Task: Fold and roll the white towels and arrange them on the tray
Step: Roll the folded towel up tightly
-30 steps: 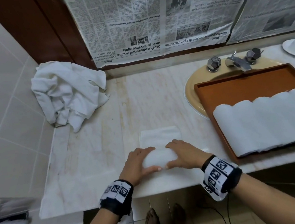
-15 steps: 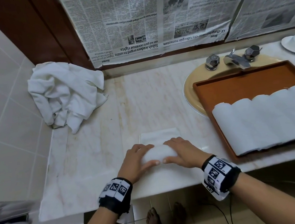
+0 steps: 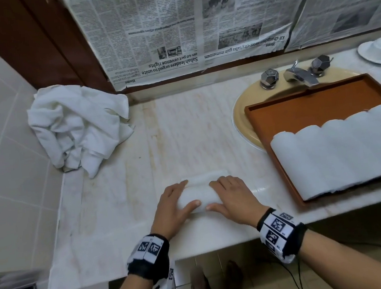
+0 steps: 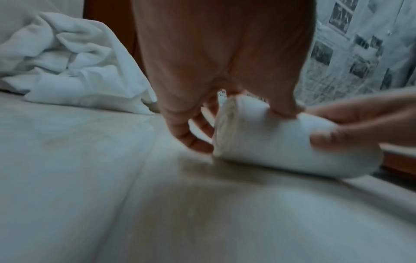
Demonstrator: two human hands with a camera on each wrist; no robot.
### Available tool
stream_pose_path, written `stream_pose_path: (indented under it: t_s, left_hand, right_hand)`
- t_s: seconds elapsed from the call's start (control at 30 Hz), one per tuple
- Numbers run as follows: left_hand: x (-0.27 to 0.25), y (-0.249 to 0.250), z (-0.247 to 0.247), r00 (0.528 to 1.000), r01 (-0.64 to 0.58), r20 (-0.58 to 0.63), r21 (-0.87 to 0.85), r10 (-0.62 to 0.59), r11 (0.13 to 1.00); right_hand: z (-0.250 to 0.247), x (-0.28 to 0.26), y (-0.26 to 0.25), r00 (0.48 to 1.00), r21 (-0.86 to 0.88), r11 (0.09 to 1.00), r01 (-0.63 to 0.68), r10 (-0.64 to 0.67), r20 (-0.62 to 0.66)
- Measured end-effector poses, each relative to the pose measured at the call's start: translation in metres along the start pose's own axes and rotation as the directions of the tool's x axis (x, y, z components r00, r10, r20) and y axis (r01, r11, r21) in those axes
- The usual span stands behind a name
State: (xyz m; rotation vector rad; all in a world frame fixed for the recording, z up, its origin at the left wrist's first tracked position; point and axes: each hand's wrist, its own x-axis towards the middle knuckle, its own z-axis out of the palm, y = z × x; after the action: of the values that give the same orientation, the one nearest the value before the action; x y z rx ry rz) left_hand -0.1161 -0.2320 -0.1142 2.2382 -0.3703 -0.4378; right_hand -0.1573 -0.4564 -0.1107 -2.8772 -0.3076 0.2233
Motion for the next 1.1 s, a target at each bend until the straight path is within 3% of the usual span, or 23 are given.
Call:
stream_pose_path:
  t_s: [0.1, 0.2, 0.3, 0.43, 0.5, 0.67, 0.87, 0.97, 1.1]
  left_hand:
    - [-0.004, 0.004, 0.005, 0.998, -0.032, -0.057, -0.017, 0.031, 0.999]
    - [0.007, 0.007, 0.0, 1.0, 0.023, 0.017, 0.018, -0.024, 1.0]
    - [0.022, 0.013, -0.009, 0.992, 0.05, 0.114, 0.071, -0.058, 0.996]
    - [0.032, 0.018, -0.012, 0.97, 0.128, 0.2, 0.055, -0.137, 0.99]
    - [0.033, 0.022, -0.006, 0.967, 0.195, 0.161, 0.024, -0.197, 0.98]
    - [0.01, 0.023, 0.015, 0.928, 0.371, -0.023, -0.072, -0.373, 0.926]
    - [-0.003, 0.021, 0.024, 0.892, 0.423, 0.041, -0.425, -0.45, 0.8]
    - [-0.005, 0.025, 0.022, 0.898, 0.398, 0.036, -0.487, -0.438, 0.777]
    - [-0.01, 0.044, 0.014, 0.921, 0.377, 0.119, -0.515, -0.372, 0.77]
  right_hand:
    - [-0.011, 0.009, 0.005, 0.992, 0.093, 0.994, -0.059, 0.048, 0.121]
    - [-0.011, 0.009, 0.008, 0.993, 0.186, 0.979, -0.086, 0.068, 0.102]
    - [-0.001, -0.003, 0.006, 0.997, 0.0, 0.999, -0.044, 0.044, -0.064]
    - [0.003, -0.01, 0.004, 0.996, -0.092, 0.992, -0.087, 0.085, -0.019]
    - [-0.005, -0.002, 0.007, 0.99, -0.072, 0.989, -0.132, 0.135, 0.041]
    - [-0.02, 0.011, 0.006, 0.961, 0.031, 0.978, -0.207, 0.197, 0.193]
    - [-0.013, 0.003, 0.001, 0.925, 0.2, 0.933, -0.298, 0.231, 0.301]
    - [-0.009, -0.005, -0.001, 0.914, 0.294, 0.9, -0.32, 0.212, 0.346]
    - [-0.014, -0.017, 0.006, 0.904, 0.359, 0.879, -0.315, 0.163, 0.395]
